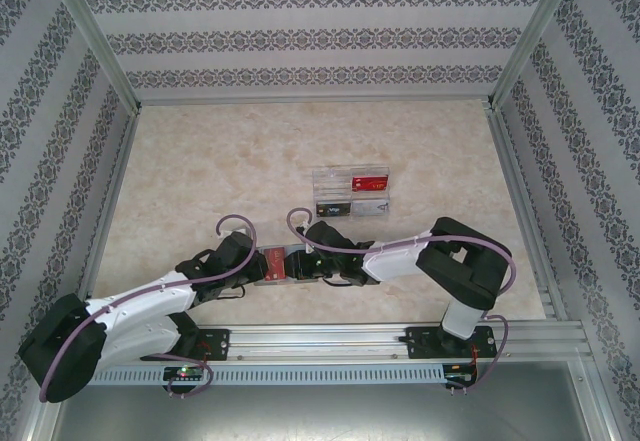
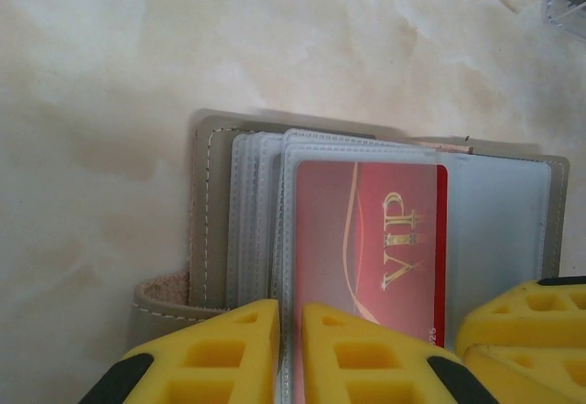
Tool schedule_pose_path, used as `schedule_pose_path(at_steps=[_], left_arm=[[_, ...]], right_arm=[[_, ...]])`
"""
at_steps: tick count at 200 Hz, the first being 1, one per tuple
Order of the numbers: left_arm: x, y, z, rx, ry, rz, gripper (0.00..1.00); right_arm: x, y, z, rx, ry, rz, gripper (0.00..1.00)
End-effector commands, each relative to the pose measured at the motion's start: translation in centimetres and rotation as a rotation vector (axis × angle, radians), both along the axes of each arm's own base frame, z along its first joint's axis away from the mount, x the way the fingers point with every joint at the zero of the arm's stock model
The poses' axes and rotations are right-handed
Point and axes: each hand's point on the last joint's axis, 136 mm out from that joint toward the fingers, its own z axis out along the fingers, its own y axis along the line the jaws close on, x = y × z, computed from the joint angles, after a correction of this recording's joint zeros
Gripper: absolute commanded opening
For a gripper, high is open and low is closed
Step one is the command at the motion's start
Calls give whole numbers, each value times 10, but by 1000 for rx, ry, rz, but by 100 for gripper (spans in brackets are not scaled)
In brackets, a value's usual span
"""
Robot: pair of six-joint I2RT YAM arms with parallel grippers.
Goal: Take the credit cards out of the card holder
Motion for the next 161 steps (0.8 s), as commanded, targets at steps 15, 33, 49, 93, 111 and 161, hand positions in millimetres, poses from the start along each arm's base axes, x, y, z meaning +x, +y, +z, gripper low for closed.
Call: schedule_pose_path(at_steps=[15, 33, 49, 93, 111, 161], left_arm=[[-9, 6, -17, 14, 55, 7, 16], [-8, 5, -17, 13, 57, 6, 16], [-8, 5, -17, 13, 58, 6, 16], [-8, 5, -17, 14, 59, 8, 15], [-9, 6, -18, 16, 64, 9, 15], [-9, 5, -17, 10, 61, 8, 15]], right_arm=[[7, 11, 9, 60, 9, -5, 22], [7, 10, 7, 57, 13, -8, 21], [8, 10, 5, 55, 17, -12, 20], [9, 7, -3, 45, 41, -26, 19], [10, 5, -7, 38, 51, -40, 19], [10, 4, -12, 28, 70, -50, 19]])
